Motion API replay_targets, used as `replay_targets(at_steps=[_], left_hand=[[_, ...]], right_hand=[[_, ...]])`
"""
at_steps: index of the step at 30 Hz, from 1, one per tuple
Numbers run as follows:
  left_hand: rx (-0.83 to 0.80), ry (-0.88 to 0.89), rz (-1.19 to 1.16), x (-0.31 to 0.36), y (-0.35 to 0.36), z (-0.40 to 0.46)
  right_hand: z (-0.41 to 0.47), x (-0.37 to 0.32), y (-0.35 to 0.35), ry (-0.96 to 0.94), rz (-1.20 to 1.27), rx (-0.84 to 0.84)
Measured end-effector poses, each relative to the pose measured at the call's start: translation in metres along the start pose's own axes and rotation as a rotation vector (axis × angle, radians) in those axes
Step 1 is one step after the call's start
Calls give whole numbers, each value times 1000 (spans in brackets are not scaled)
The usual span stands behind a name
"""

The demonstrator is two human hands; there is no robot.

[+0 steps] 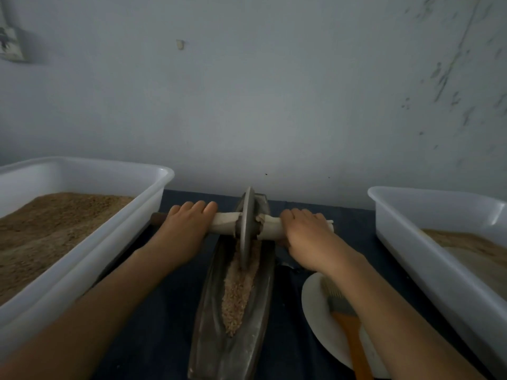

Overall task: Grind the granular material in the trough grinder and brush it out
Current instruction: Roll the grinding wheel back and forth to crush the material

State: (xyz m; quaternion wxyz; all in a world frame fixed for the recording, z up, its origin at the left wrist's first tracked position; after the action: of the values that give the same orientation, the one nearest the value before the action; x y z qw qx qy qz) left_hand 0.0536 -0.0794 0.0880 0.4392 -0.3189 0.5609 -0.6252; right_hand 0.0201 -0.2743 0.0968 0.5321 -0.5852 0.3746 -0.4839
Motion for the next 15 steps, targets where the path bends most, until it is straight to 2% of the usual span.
replay_targets(at_steps=[6,10,12,15], left_hand=[[-443,119,-64,4,-22,-28],[-758,168,-167,4,-36,-46],[-818,174,-193,3,-38,-50],[-787,155,-201,3,-33,-45]], right_hand=[[-29,-18,-20,-88,143,-445],[-47,-26,-33,-188,165,-588],[-49,-26,-36,-195,172,-623],[-44,-24,-33,-186,194,-616]])
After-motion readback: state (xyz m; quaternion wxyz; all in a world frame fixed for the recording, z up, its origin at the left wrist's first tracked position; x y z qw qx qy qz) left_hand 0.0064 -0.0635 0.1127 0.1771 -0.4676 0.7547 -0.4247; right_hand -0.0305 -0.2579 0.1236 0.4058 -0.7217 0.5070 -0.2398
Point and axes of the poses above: each hand's wrist, its own z-axis towards the middle knuckle, its own y-axis out of the palm, x = y × z, the point moved 4 cm from there along z, towards the middle knuckle, and after that the axes turned 13 degrees about -x, right-handed, at the moved point
